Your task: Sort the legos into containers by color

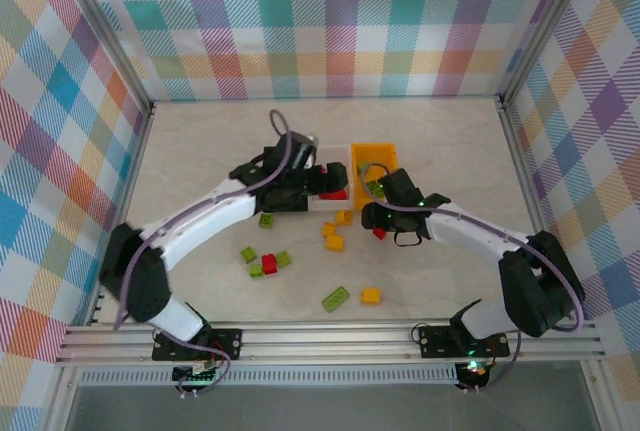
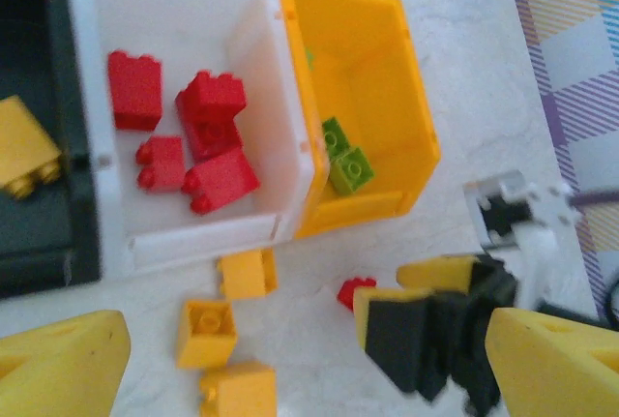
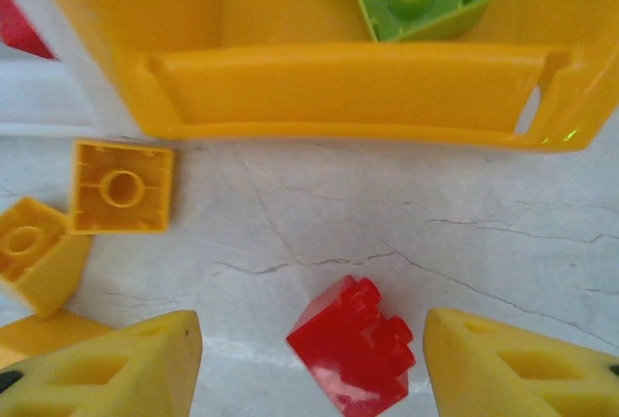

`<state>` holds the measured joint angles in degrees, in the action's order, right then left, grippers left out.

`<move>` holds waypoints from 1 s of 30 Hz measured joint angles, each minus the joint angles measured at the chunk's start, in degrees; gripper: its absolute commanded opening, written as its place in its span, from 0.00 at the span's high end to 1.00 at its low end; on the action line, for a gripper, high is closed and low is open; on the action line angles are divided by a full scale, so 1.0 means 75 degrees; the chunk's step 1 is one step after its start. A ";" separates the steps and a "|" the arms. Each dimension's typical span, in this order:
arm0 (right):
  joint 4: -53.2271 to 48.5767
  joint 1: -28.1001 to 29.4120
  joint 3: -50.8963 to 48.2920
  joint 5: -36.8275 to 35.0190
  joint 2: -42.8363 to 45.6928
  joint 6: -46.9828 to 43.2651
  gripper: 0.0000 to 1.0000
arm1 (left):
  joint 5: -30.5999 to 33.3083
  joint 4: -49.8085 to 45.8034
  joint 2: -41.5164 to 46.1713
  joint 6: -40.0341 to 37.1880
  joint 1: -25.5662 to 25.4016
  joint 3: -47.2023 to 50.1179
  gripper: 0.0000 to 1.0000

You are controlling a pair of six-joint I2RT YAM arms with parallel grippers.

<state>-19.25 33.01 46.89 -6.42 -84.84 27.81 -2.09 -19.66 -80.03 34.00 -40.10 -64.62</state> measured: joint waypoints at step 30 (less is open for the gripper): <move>-0.0344 0.0428 0.4042 0.0373 -0.2148 -0.0635 0.71 | 0.0804 -0.1341 0.5094 0.1151 0.0160 0.4287 0.00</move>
<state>-21.82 36.23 77.21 -3.62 -100.95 23.05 3.95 -29.71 -41.82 42.63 -38.89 -32.47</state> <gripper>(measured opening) 0.278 0.997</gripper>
